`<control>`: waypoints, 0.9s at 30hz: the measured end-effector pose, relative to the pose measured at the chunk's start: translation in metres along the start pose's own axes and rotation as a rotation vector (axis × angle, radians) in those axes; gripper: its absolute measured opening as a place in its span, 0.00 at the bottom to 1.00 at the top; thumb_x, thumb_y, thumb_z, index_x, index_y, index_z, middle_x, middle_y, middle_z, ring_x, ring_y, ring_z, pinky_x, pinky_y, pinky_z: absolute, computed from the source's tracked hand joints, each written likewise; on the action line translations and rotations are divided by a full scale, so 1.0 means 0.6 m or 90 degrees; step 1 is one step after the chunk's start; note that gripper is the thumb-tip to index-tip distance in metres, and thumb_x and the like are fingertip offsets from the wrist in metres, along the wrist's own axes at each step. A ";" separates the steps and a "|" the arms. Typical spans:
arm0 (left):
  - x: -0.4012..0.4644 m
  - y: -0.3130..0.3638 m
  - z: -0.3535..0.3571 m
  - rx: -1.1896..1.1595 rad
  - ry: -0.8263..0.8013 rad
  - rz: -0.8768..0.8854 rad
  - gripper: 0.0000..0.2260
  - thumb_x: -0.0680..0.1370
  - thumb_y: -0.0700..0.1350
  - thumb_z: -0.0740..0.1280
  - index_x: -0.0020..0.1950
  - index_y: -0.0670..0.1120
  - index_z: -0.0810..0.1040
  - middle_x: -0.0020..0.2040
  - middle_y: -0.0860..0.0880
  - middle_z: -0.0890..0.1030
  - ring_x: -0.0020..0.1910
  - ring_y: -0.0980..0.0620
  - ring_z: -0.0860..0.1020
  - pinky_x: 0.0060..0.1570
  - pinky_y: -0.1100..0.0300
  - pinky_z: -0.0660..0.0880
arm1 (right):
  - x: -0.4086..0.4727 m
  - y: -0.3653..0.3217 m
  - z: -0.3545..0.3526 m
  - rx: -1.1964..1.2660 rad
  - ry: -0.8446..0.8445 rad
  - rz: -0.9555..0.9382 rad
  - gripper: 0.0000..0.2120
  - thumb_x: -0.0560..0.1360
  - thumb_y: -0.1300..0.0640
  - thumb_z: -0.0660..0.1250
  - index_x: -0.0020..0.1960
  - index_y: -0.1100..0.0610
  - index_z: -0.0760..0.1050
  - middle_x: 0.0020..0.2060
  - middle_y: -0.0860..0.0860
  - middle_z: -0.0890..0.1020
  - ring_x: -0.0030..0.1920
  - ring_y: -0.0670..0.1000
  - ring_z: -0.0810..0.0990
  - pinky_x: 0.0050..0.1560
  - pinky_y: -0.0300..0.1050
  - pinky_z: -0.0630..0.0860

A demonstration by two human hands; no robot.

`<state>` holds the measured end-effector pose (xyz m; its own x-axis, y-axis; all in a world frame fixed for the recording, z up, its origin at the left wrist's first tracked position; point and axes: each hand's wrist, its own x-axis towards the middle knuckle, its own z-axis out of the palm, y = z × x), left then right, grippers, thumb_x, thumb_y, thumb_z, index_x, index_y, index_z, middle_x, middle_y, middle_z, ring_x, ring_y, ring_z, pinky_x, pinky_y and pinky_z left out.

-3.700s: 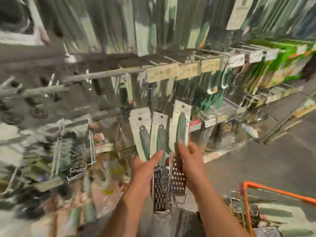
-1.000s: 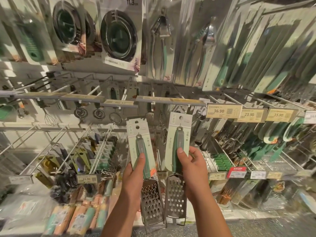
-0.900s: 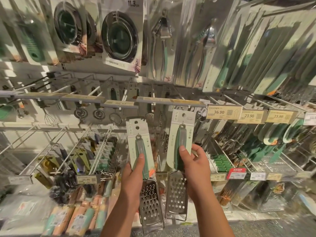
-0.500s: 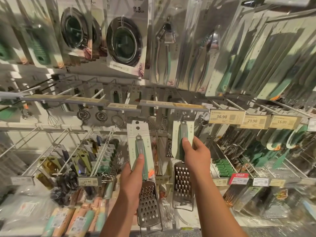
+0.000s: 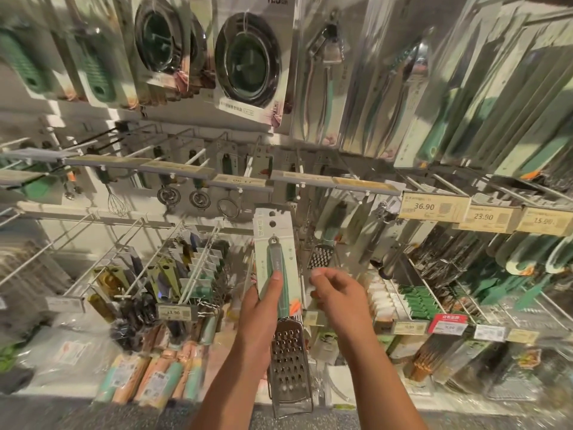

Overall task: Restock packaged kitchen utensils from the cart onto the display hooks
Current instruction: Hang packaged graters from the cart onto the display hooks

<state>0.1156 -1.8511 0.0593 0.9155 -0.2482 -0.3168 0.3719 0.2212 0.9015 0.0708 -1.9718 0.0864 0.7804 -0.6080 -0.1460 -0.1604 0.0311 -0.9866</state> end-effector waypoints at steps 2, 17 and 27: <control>-0.003 -0.001 0.004 0.028 0.025 0.005 0.35 0.69 0.69 0.72 0.71 0.52 0.76 0.60 0.52 0.85 0.59 0.50 0.84 0.60 0.50 0.80 | -0.009 0.004 0.009 -0.009 -0.025 -0.007 0.03 0.80 0.56 0.71 0.49 0.52 0.85 0.39 0.47 0.86 0.39 0.48 0.81 0.42 0.42 0.78; 0.001 -0.017 -0.002 0.047 0.029 -0.055 0.43 0.71 0.76 0.65 0.81 0.57 0.64 0.81 0.54 0.65 0.79 0.49 0.64 0.77 0.43 0.62 | -0.029 0.034 0.005 0.108 0.015 0.044 0.05 0.84 0.62 0.64 0.49 0.61 0.74 0.31 0.55 0.73 0.27 0.49 0.71 0.27 0.38 0.72; 0.000 -0.008 -0.002 0.090 0.039 -0.054 0.33 0.84 0.60 0.61 0.84 0.51 0.55 0.83 0.50 0.59 0.81 0.46 0.60 0.79 0.45 0.59 | -0.011 0.026 -0.032 0.149 0.134 -0.038 0.06 0.81 0.54 0.67 0.45 0.49 0.78 0.34 0.54 0.72 0.36 0.54 0.69 0.40 0.54 0.68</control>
<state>0.1141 -1.8508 0.0549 0.8911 -0.2013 -0.4067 0.4267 0.0668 0.9019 0.0513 -1.9825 0.0734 0.6377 -0.7647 -0.0927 0.0442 0.1565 -0.9867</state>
